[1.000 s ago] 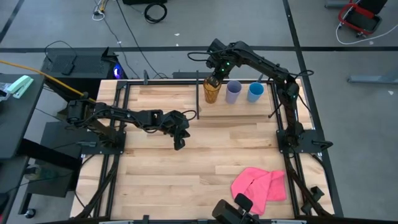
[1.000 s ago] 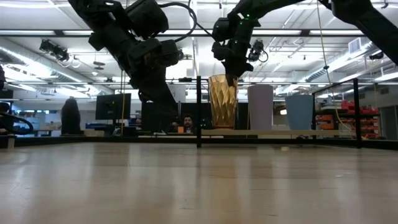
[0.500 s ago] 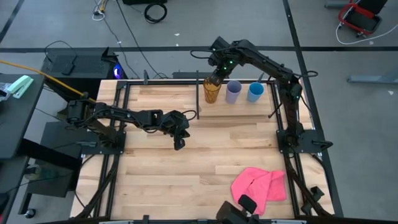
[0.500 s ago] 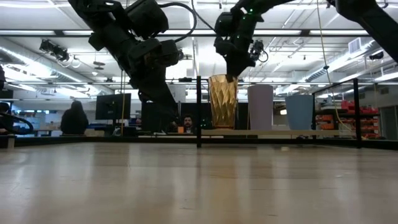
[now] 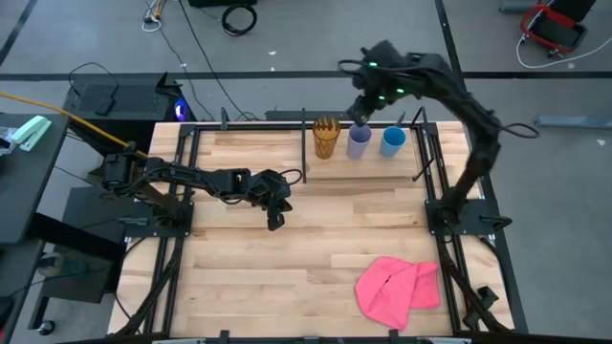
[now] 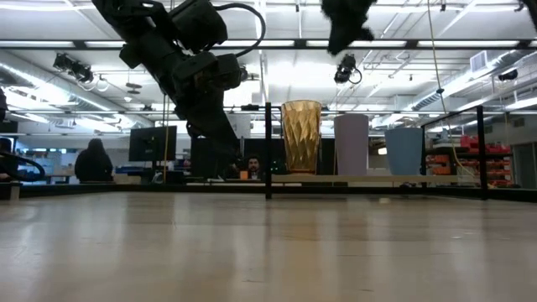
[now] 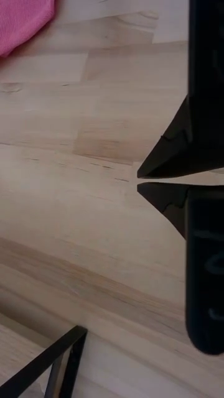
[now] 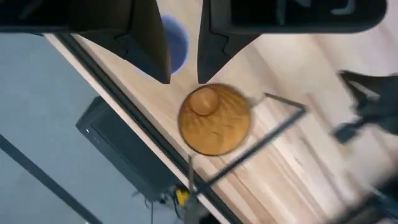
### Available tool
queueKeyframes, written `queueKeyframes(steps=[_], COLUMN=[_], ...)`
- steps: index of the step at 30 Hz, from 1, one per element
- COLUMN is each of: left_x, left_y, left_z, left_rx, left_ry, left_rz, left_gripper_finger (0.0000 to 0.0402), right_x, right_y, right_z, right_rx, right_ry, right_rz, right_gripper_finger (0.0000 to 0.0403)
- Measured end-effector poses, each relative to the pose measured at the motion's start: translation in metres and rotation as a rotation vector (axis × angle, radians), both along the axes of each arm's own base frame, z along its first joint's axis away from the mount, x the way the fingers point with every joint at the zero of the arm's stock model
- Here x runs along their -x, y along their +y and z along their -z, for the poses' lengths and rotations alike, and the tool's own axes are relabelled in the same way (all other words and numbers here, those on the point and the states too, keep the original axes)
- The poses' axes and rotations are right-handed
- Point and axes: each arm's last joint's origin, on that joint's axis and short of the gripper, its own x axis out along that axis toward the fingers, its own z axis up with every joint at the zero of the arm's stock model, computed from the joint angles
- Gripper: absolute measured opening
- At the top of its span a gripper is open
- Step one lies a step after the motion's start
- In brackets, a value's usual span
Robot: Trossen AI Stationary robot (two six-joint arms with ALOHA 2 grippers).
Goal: Stack small to large cups/mugs on shelf
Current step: Return to Home Position
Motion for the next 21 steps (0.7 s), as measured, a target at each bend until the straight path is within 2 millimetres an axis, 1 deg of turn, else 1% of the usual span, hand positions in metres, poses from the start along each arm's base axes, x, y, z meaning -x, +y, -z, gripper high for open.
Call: queueKeyframes(steps=[3, 6, 9, 11, 14, 16, 19, 21], left_x=[0.0, 0.0, 0.0, 0.0, 0.0, 0.0, 0.0, 0.0], left_y=[0.0, 0.0, 0.0, 0.0, 0.0, 0.0, 0.0, -0.001], left_z=[0.0, 0.0, 0.0, 0.0, 0.0, 0.0, 0.0, 0.0], left_rx=[0.0, 0.002, 0.002, 0.002, 0.008, 0.01, 0.011, 0.011], left_ry=[-0.001, -0.001, -0.003, -0.003, -0.003, -0.003, -0.003, -0.003], left_rz=[0.0, -0.002, -0.003, -0.003, -0.009, -0.011, -0.011, -0.009], left_gripper_finger=[0.0024, 0.0021, 0.0023, 0.0026, 0.003, 0.0032, 0.003, 0.0027], right_x=[0.02, 0.04, 0.064, 0.081, 0.105, 0.117, 0.13, 0.134], right_y=[0.03, 0.062, 0.092, 0.112, 0.138, 0.15, 0.164, 0.172], right_z=[-0.022, -0.044, -0.058, -0.065, -0.069, -0.069, -0.061, -0.05], right_rx=[0.013, 0.053, 0.069, 0.063, 0.053, 0.048, 0.032, 0.011], right_ry=[-0.061, -0.132, -0.176, -0.201, -0.255, -0.316, -0.434, -0.518], right_rz=[-0.019, -0.086, -0.162, -0.181, -0.216, -0.219, -0.24, -0.284], right_gripper_finger=[0.0088, 0.0087, 0.0087, 0.0088, 0.0088, 0.0087, 0.0087, 0.0087])
